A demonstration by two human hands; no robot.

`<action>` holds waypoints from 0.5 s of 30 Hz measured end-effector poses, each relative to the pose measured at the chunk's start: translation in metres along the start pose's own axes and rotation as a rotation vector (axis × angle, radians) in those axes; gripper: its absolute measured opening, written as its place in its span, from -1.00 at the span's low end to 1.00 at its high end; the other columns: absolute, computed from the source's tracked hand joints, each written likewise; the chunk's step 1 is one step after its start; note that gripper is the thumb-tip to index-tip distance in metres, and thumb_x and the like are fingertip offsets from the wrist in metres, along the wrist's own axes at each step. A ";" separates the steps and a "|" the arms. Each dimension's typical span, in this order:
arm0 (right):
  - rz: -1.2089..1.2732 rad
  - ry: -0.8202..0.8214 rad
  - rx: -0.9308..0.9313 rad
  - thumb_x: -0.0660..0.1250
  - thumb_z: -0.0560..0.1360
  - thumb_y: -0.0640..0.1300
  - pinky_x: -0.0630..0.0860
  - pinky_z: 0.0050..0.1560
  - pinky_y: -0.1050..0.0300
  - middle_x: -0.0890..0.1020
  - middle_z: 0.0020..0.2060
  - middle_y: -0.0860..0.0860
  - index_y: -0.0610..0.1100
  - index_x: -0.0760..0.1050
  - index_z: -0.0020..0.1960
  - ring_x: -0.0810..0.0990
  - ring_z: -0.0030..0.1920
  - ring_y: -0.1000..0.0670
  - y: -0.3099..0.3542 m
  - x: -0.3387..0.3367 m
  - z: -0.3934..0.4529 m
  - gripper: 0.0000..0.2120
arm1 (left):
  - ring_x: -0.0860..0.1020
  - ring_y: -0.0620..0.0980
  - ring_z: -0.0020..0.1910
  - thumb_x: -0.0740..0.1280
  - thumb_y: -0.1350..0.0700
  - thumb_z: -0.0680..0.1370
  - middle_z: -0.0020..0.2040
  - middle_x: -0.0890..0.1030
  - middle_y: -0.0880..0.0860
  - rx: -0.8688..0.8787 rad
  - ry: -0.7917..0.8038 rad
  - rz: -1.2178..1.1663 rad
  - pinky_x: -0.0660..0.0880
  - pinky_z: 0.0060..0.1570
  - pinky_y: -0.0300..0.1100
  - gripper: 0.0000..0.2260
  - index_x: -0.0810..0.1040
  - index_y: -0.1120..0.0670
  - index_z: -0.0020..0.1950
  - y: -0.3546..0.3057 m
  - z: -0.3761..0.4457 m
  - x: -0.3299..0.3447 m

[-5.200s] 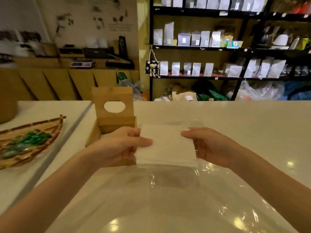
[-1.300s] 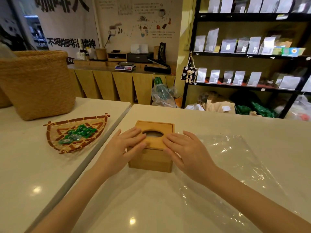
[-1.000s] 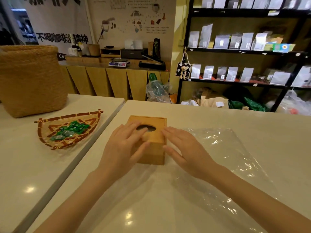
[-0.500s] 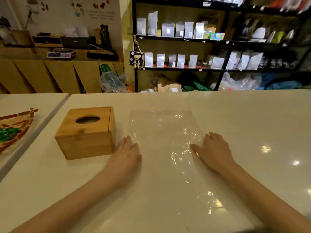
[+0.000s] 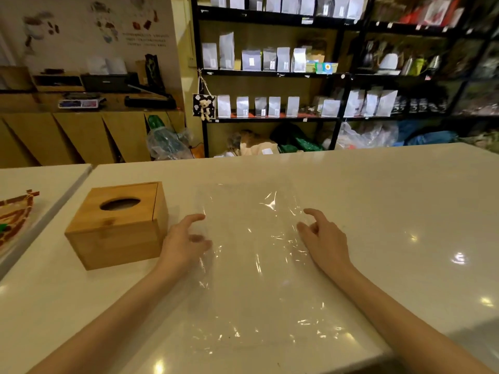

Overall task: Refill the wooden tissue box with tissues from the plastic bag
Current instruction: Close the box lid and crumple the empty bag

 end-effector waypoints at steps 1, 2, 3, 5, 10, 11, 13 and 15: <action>0.105 0.007 0.031 0.24 0.48 -0.12 0.45 0.05 -0.01 0.51 -0.34 0.08 -0.02 0.42 0.24 0.54 -0.15 -0.07 -0.001 -0.001 0.001 -0.68 | 0.51 -0.02 -0.25 0.35 0.33 0.42 0.09 0.50 0.14 -0.029 0.012 -0.082 0.53 -0.26 -0.25 -0.61 0.48 0.06 0.22 -0.001 0.002 0.000; 0.217 0.010 0.069 0.24 0.47 -0.18 0.47 -0.03 0.05 0.52 -0.33 0.06 -0.03 0.43 0.24 0.54 -0.19 -0.05 -0.002 -0.003 0.003 -0.66 | 0.48 -0.06 -0.31 0.33 0.33 0.45 0.03 0.53 0.14 -0.044 0.028 -0.115 0.50 -0.37 -0.36 -0.65 0.50 0.12 0.21 -0.002 0.003 0.000; 0.322 0.011 0.104 0.25 0.46 -0.23 0.47 -0.13 0.12 0.53 -0.31 0.02 -0.03 0.43 0.23 0.54 -0.22 -0.03 -0.003 -0.006 0.006 -0.64 | 0.48 -0.06 -0.33 0.32 0.32 0.46 -0.01 0.55 0.14 -0.056 0.040 -0.124 0.47 -0.41 -0.42 -0.69 0.52 0.16 0.20 -0.004 0.003 0.000; 0.499 0.017 0.163 0.28 0.45 -0.28 0.43 -0.23 0.19 0.54 -0.29 -0.04 -0.07 0.47 0.21 0.51 -0.30 0.00 -0.006 -0.015 0.014 -0.66 | 0.51 -0.03 -0.26 0.33 0.28 0.47 -0.01 0.59 0.16 -0.067 0.036 -0.165 0.49 -0.26 -0.33 -0.69 0.51 0.23 0.22 -0.008 0.006 0.000; 0.754 0.028 0.226 0.33 0.47 -0.28 0.48 -0.19 0.20 0.55 -0.31 -0.03 -0.21 0.59 0.09 0.47 -0.32 0.03 0.001 -0.045 0.033 -0.79 | 0.55 -0.07 -0.13 0.33 0.34 0.46 -0.11 0.62 0.07 -0.034 -0.032 -0.337 0.50 -0.10 -0.25 -0.61 0.43 0.26 0.29 -0.033 0.013 -0.006; 0.753 0.018 0.206 0.33 0.47 -0.27 0.48 -0.17 0.19 0.55 -0.30 -0.03 -0.22 0.60 0.07 0.47 -0.29 0.02 0.004 -0.051 0.036 -0.81 | 0.57 -0.03 -0.09 0.33 0.34 0.46 -0.13 0.62 0.03 -0.006 -0.043 -0.346 0.50 -0.03 -0.20 -0.59 0.41 0.25 0.30 -0.039 0.015 -0.006; 0.737 0.027 0.151 0.34 0.47 -0.23 0.50 -0.08 0.14 0.58 -0.24 -0.03 -0.19 0.61 0.04 0.50 -0.19 -0.02 0.012 -0.064 0.042 -0.83 | 0.57 0.04 0.01 0.34 0.34 0.44 -0.13 0.63 0.01 0.046 -0.068 -0.332 0.47 0.10 -0.13 -0.54 0.38 0.21 0.33 -0.051 0.017 -0.009; 0.679 0.089 0.077 0.39 0.43 -0.23 0.49 0.04 0.11 0.61 -0.12 -0.02 -0.14 0.61 0.07 0.54 -0.07 -0.02 0.020 -0.078 0.048 -0.78 | 0.59 0.03 0.01 0.37 0.31 0.43 -0.12 0.65 0.04 0.083 -0.080 -0.287 0.46 0.12 -0.14 -0.56 0.42 0.20 0.30 -0.060 0.019 -0.013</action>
Point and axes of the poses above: each hand's wrist, its own z-axis towards the middle knuckle, its own x-axis out of the palm, y = z × x, the point moved 2 cm from there along z, towards the middle knuckle
